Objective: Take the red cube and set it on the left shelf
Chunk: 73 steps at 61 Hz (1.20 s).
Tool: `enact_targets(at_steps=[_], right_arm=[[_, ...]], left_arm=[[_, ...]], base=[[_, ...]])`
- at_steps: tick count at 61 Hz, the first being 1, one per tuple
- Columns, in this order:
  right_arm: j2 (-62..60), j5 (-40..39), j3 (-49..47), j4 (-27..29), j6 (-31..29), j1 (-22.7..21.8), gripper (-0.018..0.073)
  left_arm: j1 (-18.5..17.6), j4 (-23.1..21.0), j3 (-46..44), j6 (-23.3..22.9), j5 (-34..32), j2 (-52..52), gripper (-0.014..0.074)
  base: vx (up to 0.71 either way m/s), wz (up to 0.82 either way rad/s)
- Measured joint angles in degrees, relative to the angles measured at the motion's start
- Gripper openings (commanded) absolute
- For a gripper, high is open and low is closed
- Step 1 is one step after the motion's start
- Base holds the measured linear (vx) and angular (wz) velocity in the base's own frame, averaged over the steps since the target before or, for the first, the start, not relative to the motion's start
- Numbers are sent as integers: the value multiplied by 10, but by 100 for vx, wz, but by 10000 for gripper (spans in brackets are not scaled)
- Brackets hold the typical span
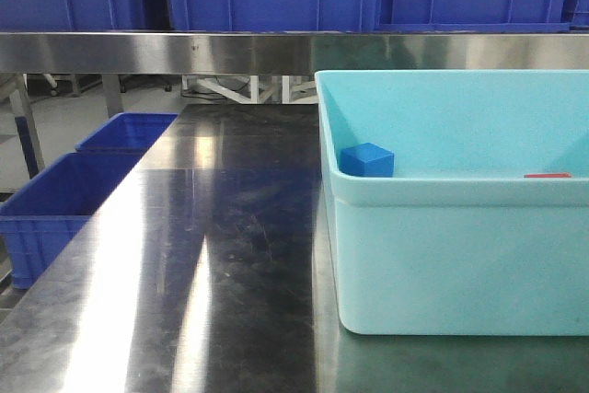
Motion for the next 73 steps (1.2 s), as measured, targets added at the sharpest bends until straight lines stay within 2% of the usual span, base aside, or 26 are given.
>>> enact_targets(at_steps=[33, 42, 57, 73], right_arm=[[12, -26, -8, 2, 13, 0, 60], [107, -12, -63, 3, 23, 0, 60], [323, 23, -223, 4, 43, 0, 60], [543, 165, -405, 4, 45, 14, 60]], left_arm=[[0, 0, 0, 0, 0, 0, 106], [0, 0, 0, 0, 0, 0, 106], [0, 0, 0, 0, 0, 0, 106], [0, 0, 0, 0, 0, 0, 106]], base=[[0, 0], [0, 0], [0, 0], [0, 0]])
